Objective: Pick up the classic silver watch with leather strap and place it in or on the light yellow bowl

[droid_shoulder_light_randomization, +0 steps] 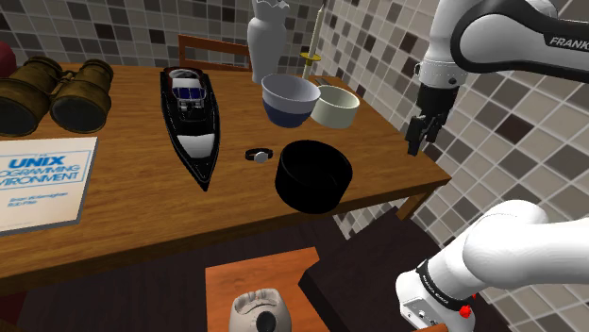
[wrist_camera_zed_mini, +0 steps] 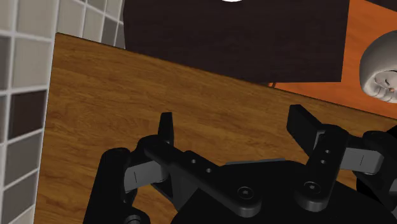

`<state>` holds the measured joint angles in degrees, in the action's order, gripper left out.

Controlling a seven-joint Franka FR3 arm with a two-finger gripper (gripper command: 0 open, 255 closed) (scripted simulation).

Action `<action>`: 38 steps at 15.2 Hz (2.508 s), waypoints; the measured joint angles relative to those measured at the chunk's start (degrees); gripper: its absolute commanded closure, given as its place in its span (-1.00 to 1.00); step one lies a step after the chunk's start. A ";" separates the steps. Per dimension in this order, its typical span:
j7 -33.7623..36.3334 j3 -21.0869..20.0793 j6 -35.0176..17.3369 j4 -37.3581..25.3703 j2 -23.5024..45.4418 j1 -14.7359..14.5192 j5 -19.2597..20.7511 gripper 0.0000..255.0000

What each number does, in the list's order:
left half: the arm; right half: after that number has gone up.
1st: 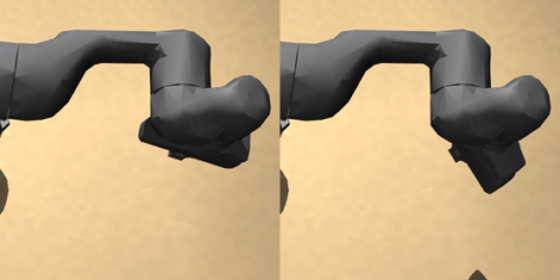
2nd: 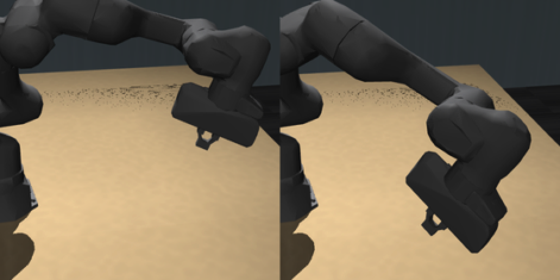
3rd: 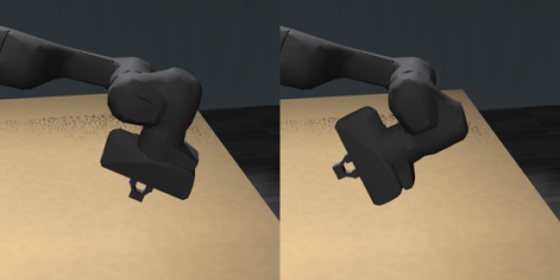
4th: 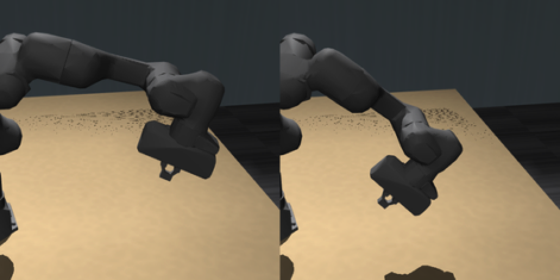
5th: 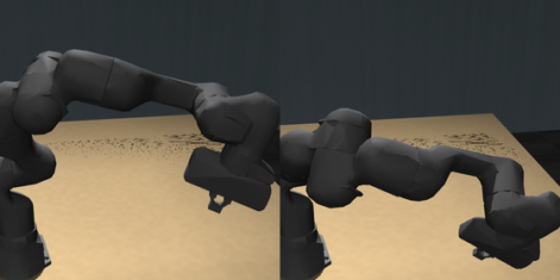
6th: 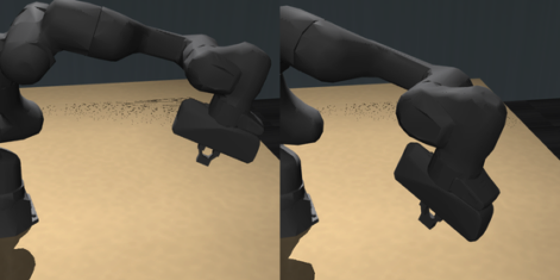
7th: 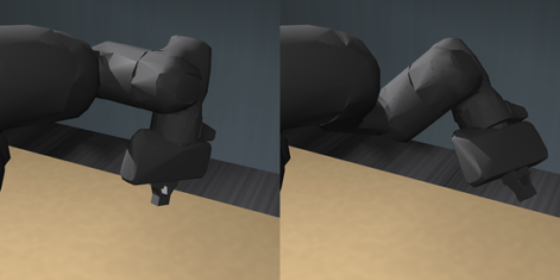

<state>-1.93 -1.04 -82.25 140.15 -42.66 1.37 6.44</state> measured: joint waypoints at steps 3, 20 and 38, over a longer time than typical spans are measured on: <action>-0.88 -0.30 -1.97 -0.75 2.04 -0.91 -0.35 -1.00; -13.69 -5.50 -24.43 -11.67 24.80 -11.66 -1.19 -1.00; -25.05 -10.05 -37.95 -27.06 43.59 -23.73 -3.13 -1.00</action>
<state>-26.98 -11.09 -120.20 113.08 0.93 -22.36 3.31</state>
